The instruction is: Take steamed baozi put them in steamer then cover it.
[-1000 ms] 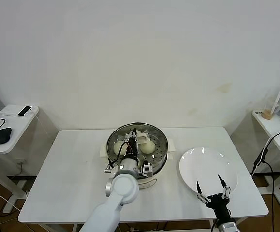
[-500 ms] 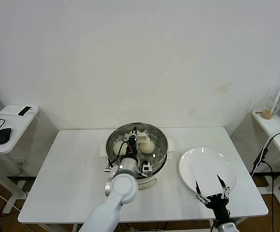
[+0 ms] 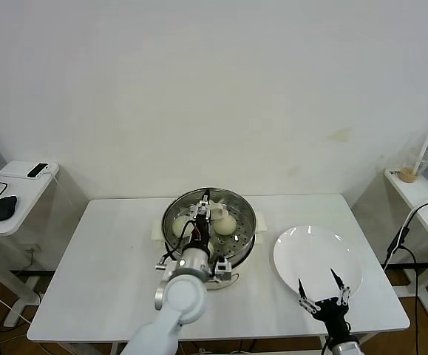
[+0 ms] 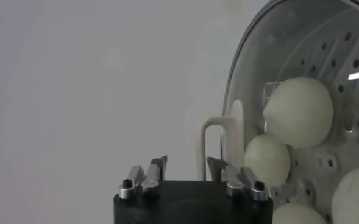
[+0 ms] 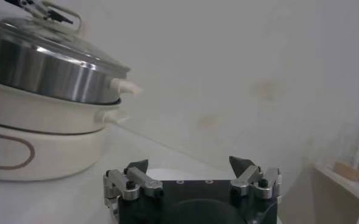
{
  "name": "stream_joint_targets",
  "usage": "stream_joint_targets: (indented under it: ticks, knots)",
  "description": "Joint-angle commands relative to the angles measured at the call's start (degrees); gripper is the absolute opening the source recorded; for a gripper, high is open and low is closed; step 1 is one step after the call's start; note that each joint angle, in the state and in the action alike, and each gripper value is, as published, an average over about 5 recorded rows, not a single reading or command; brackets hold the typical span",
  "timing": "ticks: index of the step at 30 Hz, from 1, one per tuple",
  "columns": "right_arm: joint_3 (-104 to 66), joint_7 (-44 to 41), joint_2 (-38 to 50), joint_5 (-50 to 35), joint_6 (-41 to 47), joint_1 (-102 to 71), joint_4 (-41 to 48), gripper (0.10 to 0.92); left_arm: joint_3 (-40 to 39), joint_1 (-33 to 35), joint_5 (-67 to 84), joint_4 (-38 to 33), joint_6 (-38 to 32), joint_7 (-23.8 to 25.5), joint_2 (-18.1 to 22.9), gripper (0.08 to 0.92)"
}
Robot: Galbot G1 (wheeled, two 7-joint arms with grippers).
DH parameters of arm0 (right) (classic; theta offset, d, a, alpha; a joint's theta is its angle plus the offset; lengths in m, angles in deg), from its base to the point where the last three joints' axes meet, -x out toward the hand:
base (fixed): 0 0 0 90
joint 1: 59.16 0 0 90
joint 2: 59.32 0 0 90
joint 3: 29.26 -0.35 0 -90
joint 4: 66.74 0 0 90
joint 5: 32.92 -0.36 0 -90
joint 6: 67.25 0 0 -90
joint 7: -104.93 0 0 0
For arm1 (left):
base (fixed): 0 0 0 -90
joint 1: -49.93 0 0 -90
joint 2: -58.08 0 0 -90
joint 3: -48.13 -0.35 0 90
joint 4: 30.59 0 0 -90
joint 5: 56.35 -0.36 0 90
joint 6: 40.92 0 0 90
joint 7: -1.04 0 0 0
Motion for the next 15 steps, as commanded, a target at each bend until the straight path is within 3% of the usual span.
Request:
stream_joint_targets:
  ticks: [1, 4, 9, 15]
  knots:
    - [0.0, 0.1, 0.1, -0.1, -0.1, -0.2, 0.1, 0.823, -0.2, 9.4, 1.4, -10.9, -1.3, -1.8, -2.3, 0.726]
    - [-0.1, 0.1, 0.3, -0.5, -0.1, -0.3, 0.2, 0.823, 0.9, 13.5, 4.0, -15.2, -3.2, -4.9, -3.3, 0.794]
    - [0.0, -0.1, 1.1, -1.9, -0.2, -0.5, 0.4, 0.823, 7.3, 23.0, 15.1, -23.0, -8.5, -13.8, -4.5, 0.822]
    - [1.0, -0.4, 2.0, -3.7, -0.1, -0.5, 0.6, 0.823, 23.9, 34.8, 54.8, -26.5, -21.8, -26.7, -4.5, 0.823]
